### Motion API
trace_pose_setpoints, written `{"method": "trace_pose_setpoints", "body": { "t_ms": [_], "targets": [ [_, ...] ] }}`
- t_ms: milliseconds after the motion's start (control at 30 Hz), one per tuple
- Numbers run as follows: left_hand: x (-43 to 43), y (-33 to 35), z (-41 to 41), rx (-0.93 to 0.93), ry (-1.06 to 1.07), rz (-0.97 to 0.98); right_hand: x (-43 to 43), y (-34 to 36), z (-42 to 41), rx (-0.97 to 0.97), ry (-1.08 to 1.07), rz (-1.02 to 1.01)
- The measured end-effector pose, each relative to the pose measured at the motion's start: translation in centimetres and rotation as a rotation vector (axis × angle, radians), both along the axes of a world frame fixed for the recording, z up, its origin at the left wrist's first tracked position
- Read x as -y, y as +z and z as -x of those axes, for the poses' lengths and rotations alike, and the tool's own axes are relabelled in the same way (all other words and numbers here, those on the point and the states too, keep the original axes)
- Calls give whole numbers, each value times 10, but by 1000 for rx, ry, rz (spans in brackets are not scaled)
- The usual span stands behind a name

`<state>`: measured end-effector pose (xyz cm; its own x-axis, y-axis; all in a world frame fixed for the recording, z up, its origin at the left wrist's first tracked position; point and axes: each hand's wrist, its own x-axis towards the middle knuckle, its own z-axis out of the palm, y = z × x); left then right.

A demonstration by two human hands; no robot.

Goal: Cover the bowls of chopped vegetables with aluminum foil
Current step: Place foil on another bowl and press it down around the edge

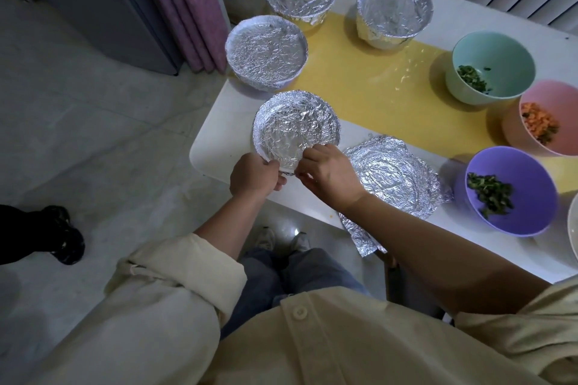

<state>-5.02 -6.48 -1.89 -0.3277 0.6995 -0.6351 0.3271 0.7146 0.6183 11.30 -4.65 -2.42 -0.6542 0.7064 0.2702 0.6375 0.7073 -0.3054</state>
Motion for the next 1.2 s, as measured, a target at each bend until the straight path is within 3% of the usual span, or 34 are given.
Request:
{"method": "trace_pose_setpoints", "body": {
  "t_ms": [500,700,900,1200],
  "targets": [
    [7,7,-6,77,102,76,1,-3,9,-9,-20,-24],
    [4,5,-9,42,82,24,2,-2,12,-9,-46,-19],
    [11,3,-13,98,248,-7,4,0,15,-6,-66,-10],
    [1,2,-8,-30,237,-45,3,1,24,-20,-107,23]
  ]
}}
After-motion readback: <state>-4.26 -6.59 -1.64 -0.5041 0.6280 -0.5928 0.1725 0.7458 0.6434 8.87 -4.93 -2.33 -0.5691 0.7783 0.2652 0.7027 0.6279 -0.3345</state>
